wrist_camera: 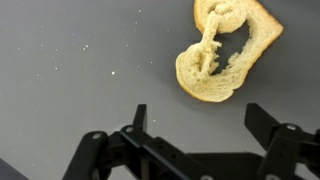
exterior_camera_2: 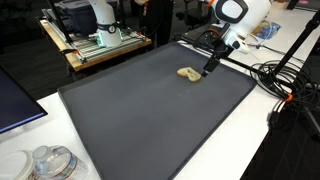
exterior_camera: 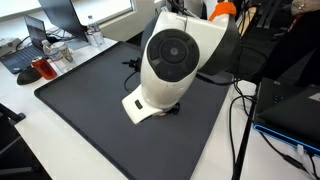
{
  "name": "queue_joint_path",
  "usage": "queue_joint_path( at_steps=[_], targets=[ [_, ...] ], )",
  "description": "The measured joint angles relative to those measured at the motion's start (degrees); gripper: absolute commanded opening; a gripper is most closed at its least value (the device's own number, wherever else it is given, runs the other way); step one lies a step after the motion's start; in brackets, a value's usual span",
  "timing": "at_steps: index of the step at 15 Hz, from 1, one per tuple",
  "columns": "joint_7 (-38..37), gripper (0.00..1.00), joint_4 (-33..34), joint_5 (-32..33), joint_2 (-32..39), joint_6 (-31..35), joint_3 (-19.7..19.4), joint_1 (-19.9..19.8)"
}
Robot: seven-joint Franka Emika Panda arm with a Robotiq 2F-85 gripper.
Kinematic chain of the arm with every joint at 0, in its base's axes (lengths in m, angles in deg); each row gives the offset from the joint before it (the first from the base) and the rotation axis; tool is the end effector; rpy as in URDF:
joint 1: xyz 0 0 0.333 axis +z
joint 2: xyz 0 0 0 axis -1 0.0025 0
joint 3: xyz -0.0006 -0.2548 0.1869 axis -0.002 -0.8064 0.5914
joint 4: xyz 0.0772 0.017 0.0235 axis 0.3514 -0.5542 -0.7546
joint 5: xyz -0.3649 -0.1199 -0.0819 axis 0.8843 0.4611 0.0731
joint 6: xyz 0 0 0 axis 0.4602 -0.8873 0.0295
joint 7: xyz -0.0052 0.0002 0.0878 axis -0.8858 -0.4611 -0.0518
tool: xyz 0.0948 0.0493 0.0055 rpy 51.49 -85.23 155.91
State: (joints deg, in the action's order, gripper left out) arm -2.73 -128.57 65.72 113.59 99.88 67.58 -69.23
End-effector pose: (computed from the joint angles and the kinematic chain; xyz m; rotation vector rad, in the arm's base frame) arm 0.7083 0.2248 0.1887 2.7283 0.5682 -0.3932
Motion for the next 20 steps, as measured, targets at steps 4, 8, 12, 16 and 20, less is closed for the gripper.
queue_joint_path(
  at_steps=[4, 8, 12, 16, 20],
  targets=[
    [-0.56, 1.00, 0.29, -0.55, -0.76, 0.83, 0.00, -0.62],
    [-2.70, 1.00, -5.21, -1.64, -5.94, 7.23, 0.04, -1.87],
    [-5.20, 1.00, -15.00, -2.65, -13.98, 14.73, 0.29, -2.93],
    [-8.30, 1.00, -24.81, -3.19, -21.88, 21.49, 1.48, -4.06],
    [-9.14, 1.00, -35.34, -4.86, -30.23, 28.35, 2.54, -5.46]
  ],
)
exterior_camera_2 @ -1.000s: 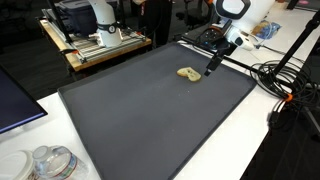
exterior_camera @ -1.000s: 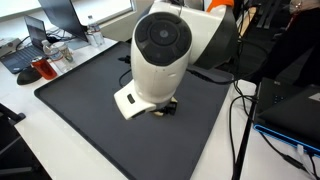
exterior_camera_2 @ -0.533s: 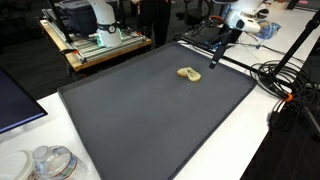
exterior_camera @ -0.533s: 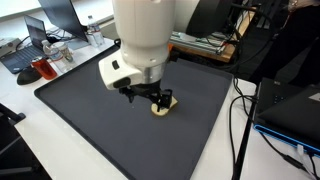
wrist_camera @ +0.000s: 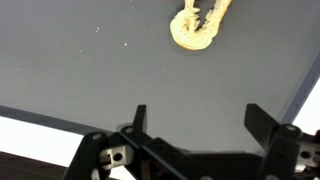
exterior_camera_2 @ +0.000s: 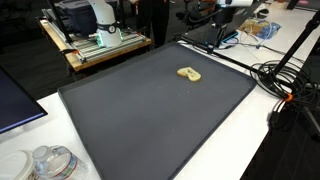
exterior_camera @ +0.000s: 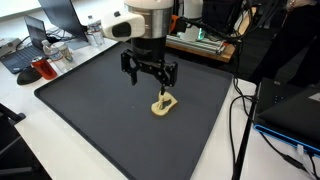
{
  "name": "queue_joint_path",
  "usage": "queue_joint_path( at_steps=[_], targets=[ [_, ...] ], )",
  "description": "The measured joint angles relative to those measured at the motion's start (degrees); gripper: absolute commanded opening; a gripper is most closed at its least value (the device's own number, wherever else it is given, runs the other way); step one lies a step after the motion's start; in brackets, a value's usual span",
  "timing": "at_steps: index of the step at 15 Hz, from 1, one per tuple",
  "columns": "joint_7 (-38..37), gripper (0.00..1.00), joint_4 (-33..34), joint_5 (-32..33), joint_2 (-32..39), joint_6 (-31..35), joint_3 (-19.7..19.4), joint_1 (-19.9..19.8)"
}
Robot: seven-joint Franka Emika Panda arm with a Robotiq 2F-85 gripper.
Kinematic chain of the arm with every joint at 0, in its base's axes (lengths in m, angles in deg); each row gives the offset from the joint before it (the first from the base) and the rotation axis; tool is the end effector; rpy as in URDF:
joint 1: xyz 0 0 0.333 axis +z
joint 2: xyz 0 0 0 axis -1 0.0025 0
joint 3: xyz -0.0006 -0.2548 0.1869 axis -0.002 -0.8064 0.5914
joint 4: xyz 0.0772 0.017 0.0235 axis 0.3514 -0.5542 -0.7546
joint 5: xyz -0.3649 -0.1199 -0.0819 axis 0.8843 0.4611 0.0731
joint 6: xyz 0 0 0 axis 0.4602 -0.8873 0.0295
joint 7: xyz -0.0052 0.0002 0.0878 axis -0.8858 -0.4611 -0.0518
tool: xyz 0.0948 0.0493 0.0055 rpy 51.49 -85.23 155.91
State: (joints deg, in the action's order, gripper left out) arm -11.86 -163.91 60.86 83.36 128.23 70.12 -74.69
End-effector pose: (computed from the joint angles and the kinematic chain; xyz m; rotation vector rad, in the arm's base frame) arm 0.6664 0.1832 0.3283 3.0052 0.3091 0.1539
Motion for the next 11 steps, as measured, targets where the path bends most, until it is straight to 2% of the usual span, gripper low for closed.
queue_joint_path(
  at_steps=[4, 9, 11],
  targets=[
    [2.37, 1.00, -10.99, -4.24, -8.81, 5.07, 1.75, -3.04],
    [20.20, 1.00, -25.38, -19.96, -21.07, 8.80, 7.37, -10.96],
    [22.07, 1.00, -28.55, -21.28, -24.07, 9.23, 8.35, -12.27]
  ],
)
